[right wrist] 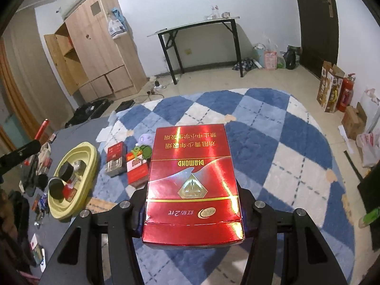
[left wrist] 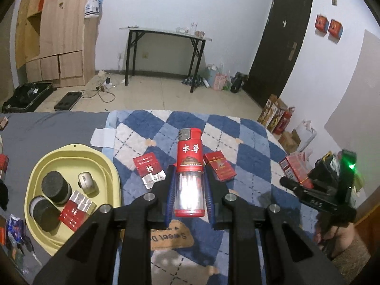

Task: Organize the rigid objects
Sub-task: 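Lift the red lighter with the left gripper while the right gripper lifts the red box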

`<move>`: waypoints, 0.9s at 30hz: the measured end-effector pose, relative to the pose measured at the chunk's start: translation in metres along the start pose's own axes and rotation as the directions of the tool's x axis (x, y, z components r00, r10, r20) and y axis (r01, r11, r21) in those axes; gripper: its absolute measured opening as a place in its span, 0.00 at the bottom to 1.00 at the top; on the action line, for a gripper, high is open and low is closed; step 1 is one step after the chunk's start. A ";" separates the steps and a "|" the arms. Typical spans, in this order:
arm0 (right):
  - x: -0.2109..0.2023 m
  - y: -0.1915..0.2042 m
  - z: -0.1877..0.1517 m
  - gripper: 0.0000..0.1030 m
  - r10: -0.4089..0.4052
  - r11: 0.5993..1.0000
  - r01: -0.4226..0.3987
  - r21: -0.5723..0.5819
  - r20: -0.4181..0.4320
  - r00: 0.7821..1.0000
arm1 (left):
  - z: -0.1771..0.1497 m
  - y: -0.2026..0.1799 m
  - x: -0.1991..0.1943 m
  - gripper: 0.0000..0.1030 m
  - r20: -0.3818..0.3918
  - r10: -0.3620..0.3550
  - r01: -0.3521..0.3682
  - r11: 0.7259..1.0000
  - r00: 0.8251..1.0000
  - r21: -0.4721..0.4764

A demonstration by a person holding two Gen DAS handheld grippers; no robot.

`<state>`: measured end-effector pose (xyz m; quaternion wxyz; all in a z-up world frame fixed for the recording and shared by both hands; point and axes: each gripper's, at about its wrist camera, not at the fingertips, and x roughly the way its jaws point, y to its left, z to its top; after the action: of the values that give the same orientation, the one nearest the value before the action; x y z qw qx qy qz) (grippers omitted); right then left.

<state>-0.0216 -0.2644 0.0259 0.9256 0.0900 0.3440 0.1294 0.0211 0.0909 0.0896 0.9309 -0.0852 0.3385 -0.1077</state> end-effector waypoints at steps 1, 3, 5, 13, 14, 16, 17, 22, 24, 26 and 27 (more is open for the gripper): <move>0.002 -0.001 -0.003 0.53 0.004 1.000 -0.004 0.014 0.004 1.000 | -0.005 0.002 -0.004 0.23 0.033 0.017 -0.017 1.000 0.999 0.001; 0.011 -0.008 -0.007 0.53 0.011 0.998 -0.012 0.065 0.015 1.000 | -0.011 0.007 -0.006 0.23 0.062 0.039 -0.039 0.999 0.997 -0.007; 0.017 -0.009 -0.008 0.53 0.007 0.997 -0.008 0.074 0.011 1.000 | -0.011 0.015 0.001 0.23 0.040 0.030 -0.029 0.999 0.999 -0.027; 0.034 0.004 0.000 0.53 0.010 1.000 -0.010 0.019 0.005 1.000 | -0.004 0.022 0.011 0.23 0.043 0.049 -0.046 0.997 0.998 -0.061; 0.037 0.004 0.002 0.53 0.014 1.000 -0.014 0.014 0.005 1.000 | -0.004 0.020 0.012 0.23 0.042 0.042 -0.040 0.998 0.998 -0.055; 0.042 0.008 0.005 0.53 -0.001 1.000 0.001 -0.020 0.006 1.000 | -0.002 0.018 0.012 0.23 0.050 0.035 -0.033 0.998 0.998 -0.055; 0.044 0.010 0.006 0.53 -0.003 1.000 0.003 -0.030 0.008 1.000 | -0.001 0.017 0.012 0.23 0.047 0.035 -0.032 0.998 0.998 -0.057; 0.053 0.020 0.012 0.53 0.011 0.997 -0.010 -0.081 0.015 1.000 | 0.002 0.014 0.014 0.23 0.052 0.014 -0.011 0.999 0.999 -0.049; 0.059 0.023 0.012 0.53 0.012 0.995 -0.011 -0.100 0.013 1.000 | 0.002 0.015 0.019 0.23 0.039 0.019 -0.017 0.999 0.999 -0.048; 0.068 0.026 0.010 0.53 0.006 0.993 -0.006 -0.118 0.002 1.000 | 0.001 0.016 0.023 0.23 0.033 0.016 -0.014 0.998 0.999 -0.055; 0.071 0.027 0.009 0.53 0.009 0.993 -0.010 -0.120 -0.007 1.000 | 0.001 0.017 0.024 0.23 0.027 0.017 -0.016 0.998 0.999 -0.055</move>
<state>0.0314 -0.2178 -0.0044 0.9277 0.0355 0.3380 0.1546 0.0422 0.1009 0.0712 0.9337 -0.1093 0.3291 -0.0894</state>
